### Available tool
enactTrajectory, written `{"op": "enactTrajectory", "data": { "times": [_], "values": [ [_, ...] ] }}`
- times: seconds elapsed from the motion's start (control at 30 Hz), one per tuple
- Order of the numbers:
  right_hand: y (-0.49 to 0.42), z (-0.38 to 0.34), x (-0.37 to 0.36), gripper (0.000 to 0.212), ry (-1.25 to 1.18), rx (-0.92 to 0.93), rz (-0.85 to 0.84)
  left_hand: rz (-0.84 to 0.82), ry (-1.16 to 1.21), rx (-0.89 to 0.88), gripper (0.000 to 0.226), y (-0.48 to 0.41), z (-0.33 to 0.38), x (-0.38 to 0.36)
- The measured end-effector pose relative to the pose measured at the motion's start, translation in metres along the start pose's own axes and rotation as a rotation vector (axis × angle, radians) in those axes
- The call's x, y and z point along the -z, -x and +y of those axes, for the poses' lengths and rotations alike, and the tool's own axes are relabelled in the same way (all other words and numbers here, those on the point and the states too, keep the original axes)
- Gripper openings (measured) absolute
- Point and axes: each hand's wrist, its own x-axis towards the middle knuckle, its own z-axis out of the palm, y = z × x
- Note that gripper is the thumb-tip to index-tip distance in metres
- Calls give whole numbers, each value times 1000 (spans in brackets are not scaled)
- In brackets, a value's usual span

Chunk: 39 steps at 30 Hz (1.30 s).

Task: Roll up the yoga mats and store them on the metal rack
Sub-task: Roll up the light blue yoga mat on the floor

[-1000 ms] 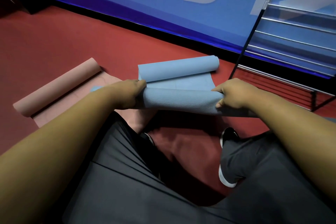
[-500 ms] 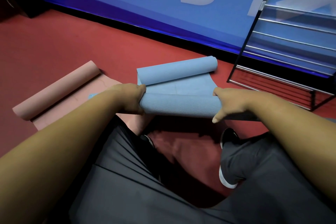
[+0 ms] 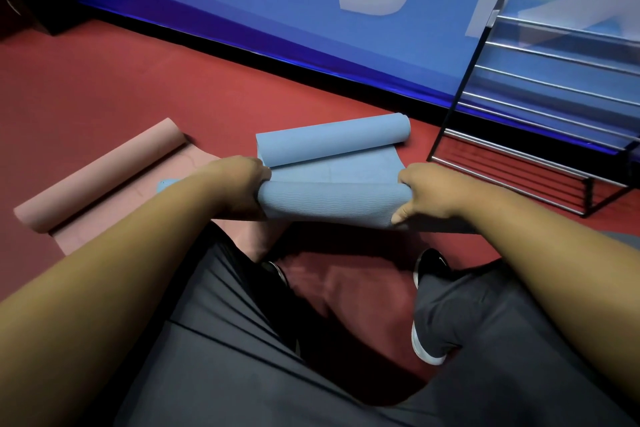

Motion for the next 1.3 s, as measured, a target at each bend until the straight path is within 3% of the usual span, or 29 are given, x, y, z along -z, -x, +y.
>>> {"op": "enactTrajectory", "data": {
  "times": [0.13, 0.23, 0.37, 0.57, 0.63, 0.73, 0.8, 1.07, 1.3],
  "values": [
    [2, -2, 6, 56, 87, -25, 156, 64, -97, -2, 49, 1, 2, 6],
    [5, -2, 8, 56, -38, -9, 179, 43, -84, -43, 53, 1, 8, 5],
    [5, 1, 3, 58, -171, 9, 65, -24, -72, -66, 34, -1, 12, 3],
    [7, 1, 0, 41, -175, 39, -151, -103, -127, 13, 39, -2, 20, 11],
    [8, -2, 1, 52, -157, 23, -172, -126, -138, 39, 44, -4, 24, 11],
    [6, -7, -1, 90, -44, -28, -167, -129, -109, 58, 49, -6, 26, 8],
    [3, -9, -7, 97, -6, -38, -141, -147, -67, 41, 44, -8, 23, 6],
    [2, -9, -8, 75, -52, -40, -208, -277, 96, 9, 38, -9, 14, 1],
    [-6, -7, -4, 52, 18, -32, -36, -80, -86, -86, 34, -12, 17, 3]
  ]
}}
